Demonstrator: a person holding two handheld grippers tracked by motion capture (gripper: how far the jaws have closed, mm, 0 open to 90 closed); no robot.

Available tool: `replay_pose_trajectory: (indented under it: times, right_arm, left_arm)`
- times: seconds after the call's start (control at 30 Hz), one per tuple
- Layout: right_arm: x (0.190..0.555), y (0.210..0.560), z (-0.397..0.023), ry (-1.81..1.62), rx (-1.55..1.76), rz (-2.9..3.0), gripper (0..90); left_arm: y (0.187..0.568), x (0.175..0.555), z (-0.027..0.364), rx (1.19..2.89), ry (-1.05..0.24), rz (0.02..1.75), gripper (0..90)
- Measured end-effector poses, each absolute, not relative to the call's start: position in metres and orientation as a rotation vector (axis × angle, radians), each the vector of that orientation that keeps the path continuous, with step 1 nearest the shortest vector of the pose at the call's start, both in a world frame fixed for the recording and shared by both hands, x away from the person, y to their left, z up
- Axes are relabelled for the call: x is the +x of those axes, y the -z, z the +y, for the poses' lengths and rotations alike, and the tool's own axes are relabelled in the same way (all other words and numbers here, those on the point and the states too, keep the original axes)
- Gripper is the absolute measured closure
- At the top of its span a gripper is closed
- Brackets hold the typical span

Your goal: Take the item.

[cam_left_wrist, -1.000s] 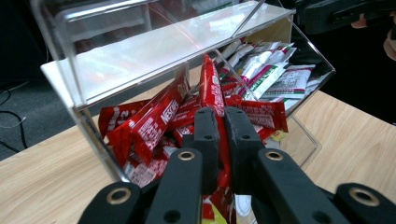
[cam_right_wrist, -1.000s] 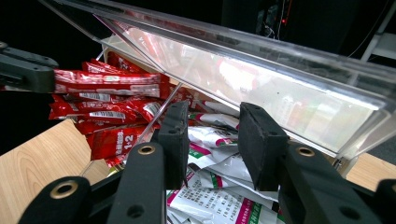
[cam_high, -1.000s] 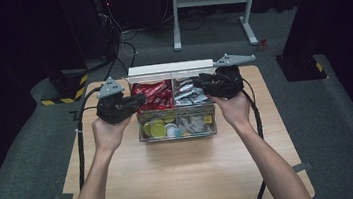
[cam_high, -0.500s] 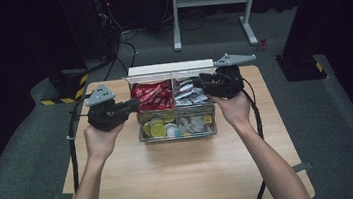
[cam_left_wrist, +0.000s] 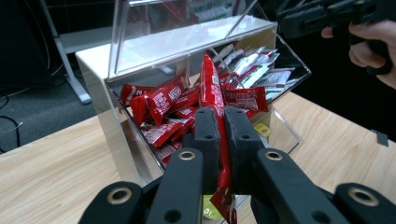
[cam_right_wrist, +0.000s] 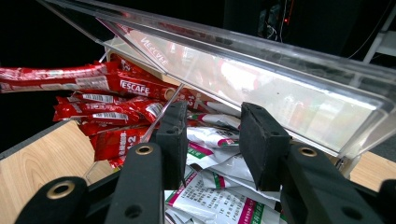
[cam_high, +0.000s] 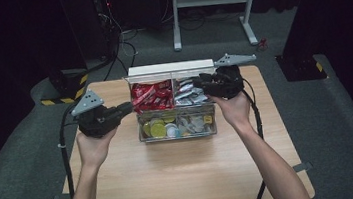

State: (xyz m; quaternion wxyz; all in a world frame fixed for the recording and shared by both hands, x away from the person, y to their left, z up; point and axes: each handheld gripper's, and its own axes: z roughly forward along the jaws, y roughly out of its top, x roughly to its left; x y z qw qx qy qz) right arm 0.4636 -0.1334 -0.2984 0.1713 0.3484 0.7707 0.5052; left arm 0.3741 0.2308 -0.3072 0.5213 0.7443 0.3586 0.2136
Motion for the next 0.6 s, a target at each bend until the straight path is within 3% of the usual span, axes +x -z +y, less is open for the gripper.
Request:
replay_pose_trajectory:
  times: [0.6]
  right_arm:
    - [0.465,0.298,-0.134,-1.449,1.001,2.194,61.6]
  left_arm:
    - [0.307,0.355,0.257,1.716,-0.541,0.888,84.6]
